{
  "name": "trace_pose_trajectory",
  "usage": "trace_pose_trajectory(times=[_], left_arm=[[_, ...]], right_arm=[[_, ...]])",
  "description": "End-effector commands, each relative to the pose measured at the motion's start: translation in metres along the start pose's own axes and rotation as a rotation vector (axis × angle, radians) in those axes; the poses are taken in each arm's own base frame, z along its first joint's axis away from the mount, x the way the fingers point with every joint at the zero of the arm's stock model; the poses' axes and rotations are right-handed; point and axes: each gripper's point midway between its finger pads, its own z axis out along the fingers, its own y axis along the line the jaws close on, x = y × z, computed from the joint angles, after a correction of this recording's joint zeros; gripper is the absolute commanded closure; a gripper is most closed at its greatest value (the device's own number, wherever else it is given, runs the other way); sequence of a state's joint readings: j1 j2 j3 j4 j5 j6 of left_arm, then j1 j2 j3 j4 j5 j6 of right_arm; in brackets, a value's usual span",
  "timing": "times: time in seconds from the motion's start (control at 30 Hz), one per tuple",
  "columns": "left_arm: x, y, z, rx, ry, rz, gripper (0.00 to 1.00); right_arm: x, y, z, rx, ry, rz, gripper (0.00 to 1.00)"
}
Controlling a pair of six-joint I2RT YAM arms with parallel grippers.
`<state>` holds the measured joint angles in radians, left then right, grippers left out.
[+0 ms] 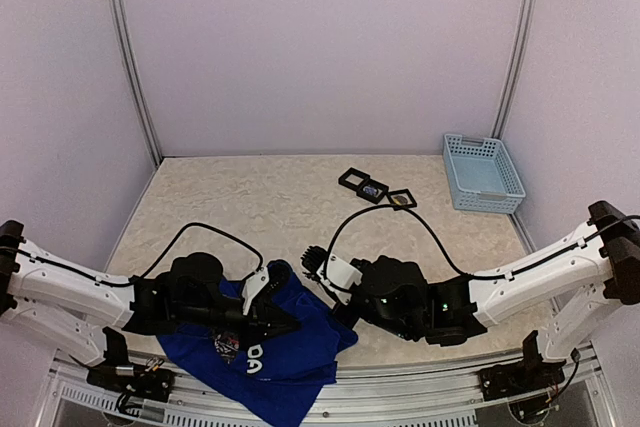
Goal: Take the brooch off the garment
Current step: Remove the brooch from the crumpled clothing, then place the crumpled clothing at the corner of the board.
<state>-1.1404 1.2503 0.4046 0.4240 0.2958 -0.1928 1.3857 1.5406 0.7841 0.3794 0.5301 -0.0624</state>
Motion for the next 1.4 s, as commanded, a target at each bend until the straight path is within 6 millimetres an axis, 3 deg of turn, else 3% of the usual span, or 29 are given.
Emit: trace_pose_trajectory(times=[0.0, 0.1, 0.23, 0.47, 0.6, 0.67, 0.77, 0.83, 0.97, 1.07, 1.17, 1.23, 1.37], left_arm=[[-0.01, 0.015, -0.004, -0.09, -0.019, 0.014, 1.0], [-0.021, 0.042, -0.019, -0.224, -0.064, -0.012, 1.0], [-0.043, 0.078, -0.054, -0.376, -0.18, -0.085, 1.0], [-0.118, 0.126, -0.125, -0.575, -0.44, -0.181, 1.0], [-0.173, 0.153, -0.174, -0.695, -0.564, -0.156, 1.0], [-0.194, 0.17, -0.201, -0.769, -0.612, -0.141, 1.0], [-0.214, 0.191, -0.226, -0.816, -0.635, -0.138, 1.0], [-0.214, 0.208, -0.23, -0.842, -0.615, -0.157, 1.0], [-0.189, 0.235, -0.216, -0.848, -0.551, -0.226, 1.0], [-0.16, 0.25, -0.202, -0.863, -0.497, -0.299, 0.82], [-0.135, 0.262, -0.193, -0.88, -0.458, -0.37, 0.23], [-0.127, 0.265, -0.186, -0.872, -0.425, -0.402, 0.03], [-0.118, 0.248, -0.168, -0.821, -0.384, -0.402, 0.01]], right_arm=[[-0.005, -0.011, -0.009, 0.045, -0.018, 0.026, 1.0], [-0.008, -0.019, -0.013, 0.078, -0.024, 0.027, 1.0], [-0.013, -0.031, -0.022, 0.106, -0.048, 0.039, 1.0], [-0.022, -0.047, -0.033, 0.064, -0.087, 0.102, 1.0], [-0.019, -0.061, -0.033, 0.045, -0.089, 0.148, 1.0], [-0.015, -0.069, -0.033, 0.045, -0.084, 0.177, 1.0], [-0.012, -0.077, -0.033, 0.047, -0.082, 0.196, 1.0], [-0.011, -0.078, -0.033, 0.036, -0.083, 0.206, 1.0], [-0.014, -0.074, -0.033, -0.002, -0.089, 0.22, 1.0], [-0.014, -0.073, -0.032, -0.013, -0.085, 0.222, 1.0], [-0.014, -0.072, -0.032, -0.024, -0.086, 0.226, 1.0], [-0.016, -0.071, -0.032, -0.033, -0.088, 0.228, 1.0], [-0.02, -0.069, -0.034, -0.058, -0.095, 0.231, 1.0]])
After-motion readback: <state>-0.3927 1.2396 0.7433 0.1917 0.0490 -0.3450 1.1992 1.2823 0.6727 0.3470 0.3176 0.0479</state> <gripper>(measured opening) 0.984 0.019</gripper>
